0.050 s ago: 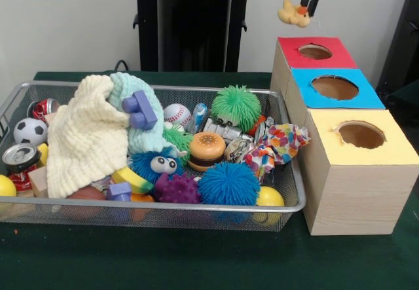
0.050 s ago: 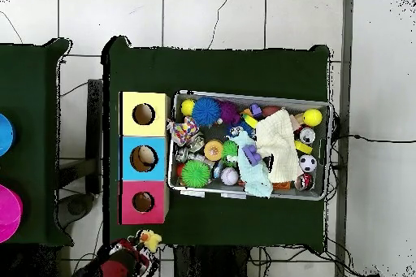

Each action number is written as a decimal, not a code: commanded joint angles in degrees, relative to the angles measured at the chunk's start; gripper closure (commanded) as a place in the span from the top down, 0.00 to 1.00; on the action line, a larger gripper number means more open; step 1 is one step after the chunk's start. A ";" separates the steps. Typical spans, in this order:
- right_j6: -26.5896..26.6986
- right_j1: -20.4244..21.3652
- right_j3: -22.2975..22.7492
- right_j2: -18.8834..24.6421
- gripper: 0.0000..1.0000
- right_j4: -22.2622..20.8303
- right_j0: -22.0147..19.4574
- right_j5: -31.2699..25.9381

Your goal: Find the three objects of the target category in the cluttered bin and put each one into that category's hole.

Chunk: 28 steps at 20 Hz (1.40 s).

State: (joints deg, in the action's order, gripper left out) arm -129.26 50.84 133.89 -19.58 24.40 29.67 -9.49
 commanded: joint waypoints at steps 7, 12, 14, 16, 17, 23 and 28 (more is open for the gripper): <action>-0.55 -2.62 -7.54 12.63 0.00 -6.77 -13.26 6.90; 0.55 -1.96 -10.88 11.92 0.00 -9.12 -12.34 1.24; -0.40 -2.16 -12.05 11.67 0.00 -9.50 -11.35 -0.18; -1.30 -2.58 -12.53 11.74 0.00 -9.70 -11.02 -0.44; -1.98 -2.86 -12.68 11.27 0.00 -9.70 -10.52 -0.48; -4.88 -4.13 -13.82 9.54 0.00 -8.38 -7.50 -1.60; -5.08 -4.54 -13.85 9.43 0.00 -8.37 -7.28 -1.61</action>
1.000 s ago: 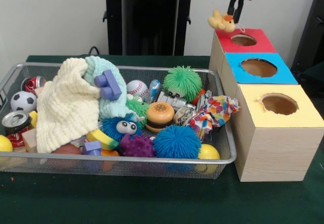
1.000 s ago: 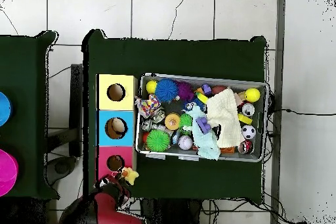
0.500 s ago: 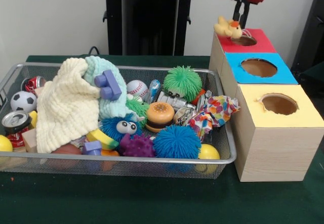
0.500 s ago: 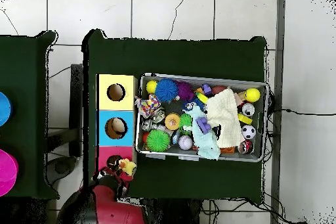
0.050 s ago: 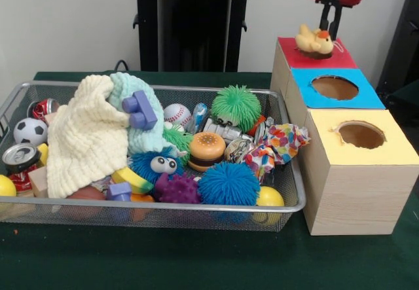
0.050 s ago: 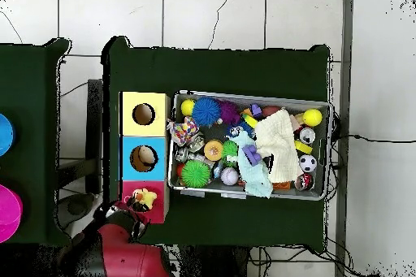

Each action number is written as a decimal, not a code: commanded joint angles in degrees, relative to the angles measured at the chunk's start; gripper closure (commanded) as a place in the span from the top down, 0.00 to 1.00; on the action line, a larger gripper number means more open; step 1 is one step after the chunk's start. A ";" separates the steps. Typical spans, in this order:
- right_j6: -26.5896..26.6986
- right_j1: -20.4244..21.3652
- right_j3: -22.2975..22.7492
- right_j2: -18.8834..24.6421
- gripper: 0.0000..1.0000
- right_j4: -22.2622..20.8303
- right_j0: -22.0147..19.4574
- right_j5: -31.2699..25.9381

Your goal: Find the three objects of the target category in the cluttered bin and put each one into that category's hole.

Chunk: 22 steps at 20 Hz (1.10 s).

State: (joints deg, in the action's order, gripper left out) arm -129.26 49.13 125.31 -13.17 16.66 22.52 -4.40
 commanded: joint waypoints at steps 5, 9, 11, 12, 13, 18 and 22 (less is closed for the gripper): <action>-5.16 -2.45 -3.76 4.36 1.00 -0.53 -1.54 -7.17; -5.60 -3.12 -4.72 2.50 1.00 -0.35 0.00 -8.73; -7.61 -3.69 -5.35 0.14 1.00 0.80 2.30 -9.40; -7.97 -3.62 -4.92 0.60 1.00 1.07 2.13 -8.75; -8.32 -3.55 -4.48 1.07 1.00 1.35 1.97 -8.11; -7.29 -2.56 -3.06 4.54 1.00 0.99 -1.03 -6.25; -6.89 -1.21 -5.38 1.43 1.00 0.53 0.81 -11.27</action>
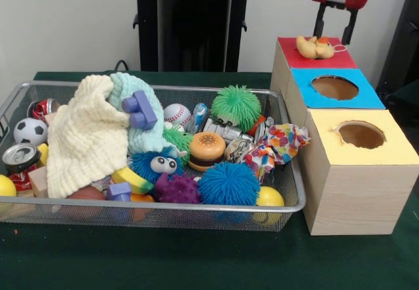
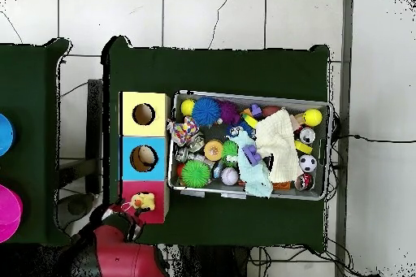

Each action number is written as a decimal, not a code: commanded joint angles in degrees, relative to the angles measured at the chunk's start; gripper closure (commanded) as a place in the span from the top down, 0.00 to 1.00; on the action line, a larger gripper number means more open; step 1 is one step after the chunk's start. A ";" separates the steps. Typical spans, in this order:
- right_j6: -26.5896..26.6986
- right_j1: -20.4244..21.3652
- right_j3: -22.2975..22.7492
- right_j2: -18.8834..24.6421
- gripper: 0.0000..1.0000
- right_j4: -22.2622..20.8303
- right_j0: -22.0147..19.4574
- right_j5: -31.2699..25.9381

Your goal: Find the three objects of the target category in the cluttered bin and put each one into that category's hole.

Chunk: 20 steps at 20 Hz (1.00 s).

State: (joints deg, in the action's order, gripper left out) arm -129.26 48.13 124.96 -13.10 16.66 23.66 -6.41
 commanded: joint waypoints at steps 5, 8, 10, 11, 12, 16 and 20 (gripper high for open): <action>-6.44 0.17 -9.86 -6.27 1.00 -1.96 4.45 -16.13; -5.76 0.86 -10.94 -7.04 1.00 -3.05 4.48 -18.66; -5.53 1.17 -11.01 -6.44 1.00 -3.17 3.98 -18.85; -5.23 1.46 -10.72 -5.84 1.00 -3.18 3.39 -18.48; -4.70 1.89 -10.20 -4.94 0.00 -3.52 2.46 -16.33; -4.47 1.63 -10.14 -5.29 0.00 -4.19 2.44 -14.22; -3.29 1.49 -10.34 -5.46 0.00 -5.68 1.43 -12.89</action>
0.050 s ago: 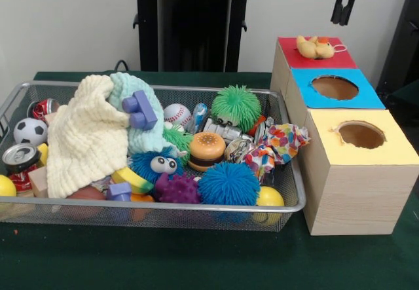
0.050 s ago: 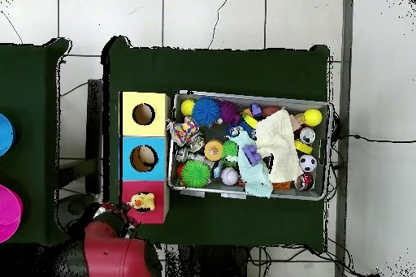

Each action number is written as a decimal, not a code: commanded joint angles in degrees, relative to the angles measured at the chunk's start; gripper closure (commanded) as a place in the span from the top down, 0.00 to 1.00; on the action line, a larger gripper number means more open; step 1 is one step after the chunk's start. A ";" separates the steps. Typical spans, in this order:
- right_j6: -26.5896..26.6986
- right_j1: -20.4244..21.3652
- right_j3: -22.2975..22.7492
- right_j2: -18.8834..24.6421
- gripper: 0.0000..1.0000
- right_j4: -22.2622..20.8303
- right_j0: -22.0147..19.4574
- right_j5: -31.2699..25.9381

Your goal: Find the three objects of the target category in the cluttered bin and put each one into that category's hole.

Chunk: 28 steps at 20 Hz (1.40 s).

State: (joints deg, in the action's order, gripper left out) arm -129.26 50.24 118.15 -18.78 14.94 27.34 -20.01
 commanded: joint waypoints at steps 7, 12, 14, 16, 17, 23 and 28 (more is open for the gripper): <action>-1.57 0.22 -5.32 -2.43 0.00 -8.21 -3.30 -0.67; -0.08 -0.32 -3.81 1.75 0.00 -10.28 -7.69 1.10; -1.63 -1.87 -1.59 3.97 0.00 -10.51 -8.65 4.65; -4.46 -4.02 -1.39 3.38 0.00 -10.91 -6.74 7.97; -5.34 -4.78 -1.45 3.44 0.00 -10.78 -6.21 9.03; -7.43 -7.11 -0.87 4.32 0.00 -9.82 -4.99 13.90; -6.92 -6.72 -0.28 5.73 0.00 -8.81 -6.12 14.27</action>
State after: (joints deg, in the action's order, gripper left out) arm -129.26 45.88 116.97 -18.11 6.57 22.29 -5.66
